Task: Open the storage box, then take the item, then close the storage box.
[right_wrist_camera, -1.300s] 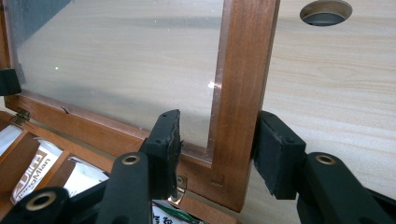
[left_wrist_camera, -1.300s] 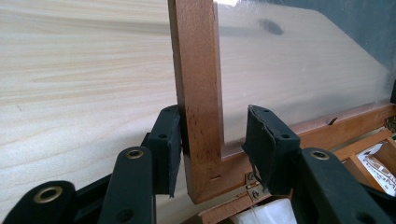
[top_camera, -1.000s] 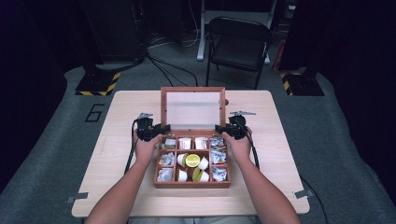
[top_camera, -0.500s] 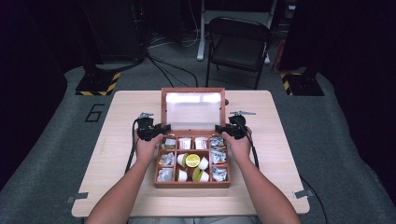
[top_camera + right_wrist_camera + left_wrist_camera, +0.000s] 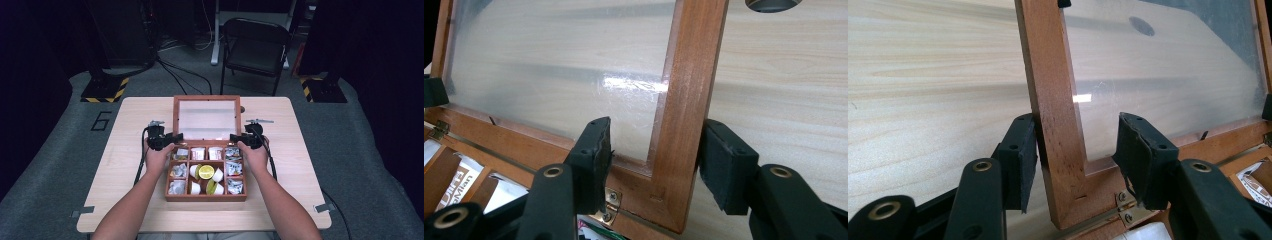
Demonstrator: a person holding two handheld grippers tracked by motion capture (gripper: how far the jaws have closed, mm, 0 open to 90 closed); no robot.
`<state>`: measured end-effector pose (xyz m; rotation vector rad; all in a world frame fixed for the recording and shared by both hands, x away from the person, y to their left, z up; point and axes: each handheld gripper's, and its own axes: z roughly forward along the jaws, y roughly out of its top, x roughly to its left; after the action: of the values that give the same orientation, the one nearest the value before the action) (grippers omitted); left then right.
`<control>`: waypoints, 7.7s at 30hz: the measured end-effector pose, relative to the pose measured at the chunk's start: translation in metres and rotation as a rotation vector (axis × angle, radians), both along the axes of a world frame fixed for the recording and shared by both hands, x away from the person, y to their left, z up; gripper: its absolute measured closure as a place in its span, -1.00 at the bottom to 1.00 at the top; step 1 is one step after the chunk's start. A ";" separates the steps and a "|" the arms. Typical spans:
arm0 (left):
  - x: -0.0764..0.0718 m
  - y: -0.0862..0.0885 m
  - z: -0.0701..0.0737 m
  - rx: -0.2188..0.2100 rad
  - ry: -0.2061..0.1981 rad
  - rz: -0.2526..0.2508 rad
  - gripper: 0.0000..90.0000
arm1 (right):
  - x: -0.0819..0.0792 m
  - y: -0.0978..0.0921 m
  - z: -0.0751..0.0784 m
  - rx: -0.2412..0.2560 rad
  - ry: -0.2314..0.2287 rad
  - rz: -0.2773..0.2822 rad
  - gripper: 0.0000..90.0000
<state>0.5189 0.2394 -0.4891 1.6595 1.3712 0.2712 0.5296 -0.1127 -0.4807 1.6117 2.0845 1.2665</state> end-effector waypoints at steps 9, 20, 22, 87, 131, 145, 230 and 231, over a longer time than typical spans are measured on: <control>0.002 0.000 -0.001 0.003 0.007 0.000 0.10 | 0.002 -0.001 -0.001 0.009 0.015 -0.002 0.06; 0.003 0.000 -0.003 -0.006 0.017 0.001 0.07 | 0.004 0.000 -0.003 0.019 0.035 -0.004 0.00; 0.003 0.000 -0.003 -0.006 0.019 0.002 0.07 | 0.004 0.000 -0.003 0.019 0.031 -0.001 0.00; 0.005 -0.003 -0.017 -0.079 0.045 0.074 -0.02 | 0.002 0.006 -0.016 0.106 0.048 -0.141 -0.05; 0.011 -0.001 -0.019 -0.143 0.152 0.078 -0.14 | 0.002 0.000 -0.018 0.163 0.144 -0.159 -0.13; -0.013 0.020 0.011 -0.098 0.059 0.061 -0.11 | -0.018 -0.003 0.013 0.016 -0.020 -0.089 -0.13; -0.086 0.020 0.059 -0.011 -0.137 -0.153 -0.10 | -0.102 0.106 -0.003 -0.297 0.010 0.440 -0.31; -0.086 0.020 0.059 -0.013 -0.138 -0.150 -0.10 | -0.102 0.108 -0.003 -0.309 0.011 0.442 -0.31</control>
<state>0.4326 0.2591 -0.4304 1.6903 1.1380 0.2834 0.4280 -0.0048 -0.4839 1.0669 2.5830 0.9736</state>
